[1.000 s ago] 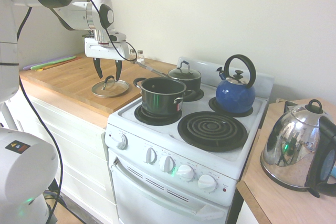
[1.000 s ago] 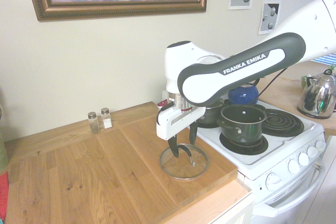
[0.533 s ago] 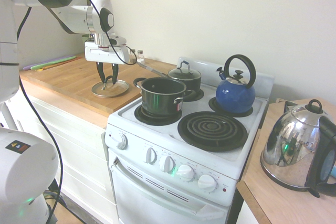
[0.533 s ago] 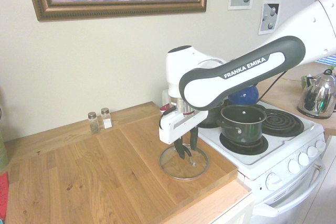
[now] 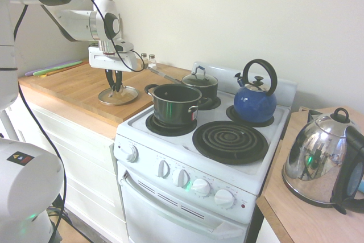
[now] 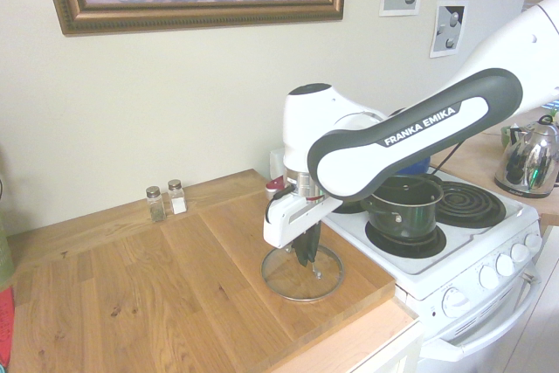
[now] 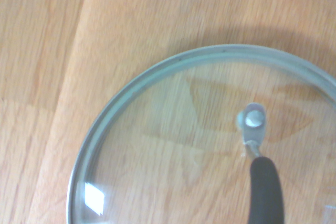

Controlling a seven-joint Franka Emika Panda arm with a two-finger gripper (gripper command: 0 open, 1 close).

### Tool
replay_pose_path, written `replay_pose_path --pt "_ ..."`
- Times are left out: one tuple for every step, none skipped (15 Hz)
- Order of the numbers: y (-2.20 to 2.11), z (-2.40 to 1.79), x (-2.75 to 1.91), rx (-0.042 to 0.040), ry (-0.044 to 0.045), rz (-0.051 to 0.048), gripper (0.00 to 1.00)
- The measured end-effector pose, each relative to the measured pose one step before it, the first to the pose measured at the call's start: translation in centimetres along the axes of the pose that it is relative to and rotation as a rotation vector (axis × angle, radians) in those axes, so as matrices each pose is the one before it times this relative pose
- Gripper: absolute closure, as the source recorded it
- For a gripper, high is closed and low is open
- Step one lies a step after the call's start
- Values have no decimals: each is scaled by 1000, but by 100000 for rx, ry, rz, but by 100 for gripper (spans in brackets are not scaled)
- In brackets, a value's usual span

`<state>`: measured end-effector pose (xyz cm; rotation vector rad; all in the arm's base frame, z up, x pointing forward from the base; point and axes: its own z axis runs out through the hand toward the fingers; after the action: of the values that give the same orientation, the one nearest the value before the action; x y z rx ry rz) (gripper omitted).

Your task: Cover the lid of the pot

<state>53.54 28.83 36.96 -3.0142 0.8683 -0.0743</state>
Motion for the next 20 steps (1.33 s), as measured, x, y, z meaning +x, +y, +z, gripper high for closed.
replay_pose_path --pt "280 -33 -94 1278 871 233 100" --pt "217 -23 -152 873 692 312 100" --pt "161 -23 -83 316 368 455 100" --pt "122 -57 -75 -57 121 341 100" --pt "121 -259 -72 237 303 68 100" --pt "97 -603 -88 685 664 -52 100" --pt "59 -1037 -160 1225 1047 -164 100" --pt "-7 -1109 -221 1252 1052 -226 100" --pt "-39 -1202 -256 1093 946 -152 100" --pt "-21 -1198 -244 831 847 115 100" --pt "-14 -1228 -151 819 765 524 100" --pt "25 -1451 -7 767 915 889 100" --pt "111 -1598 101 848 1140 1261 100" --pt "157 -1522 181 472 921 1291 100" --pt "220 -1614 288 484 977 1310 100" --pt "277 -1682 499 621 1001 1538 100" --pt "486 -1614 832 673 1148 2297 100" --pt "688 -1578 1359 615 603 3353 100" --pt "938 -1308 1768 274 -433 4563 100" --pt "1294 -1027 2281 -320 -385 5406 100"
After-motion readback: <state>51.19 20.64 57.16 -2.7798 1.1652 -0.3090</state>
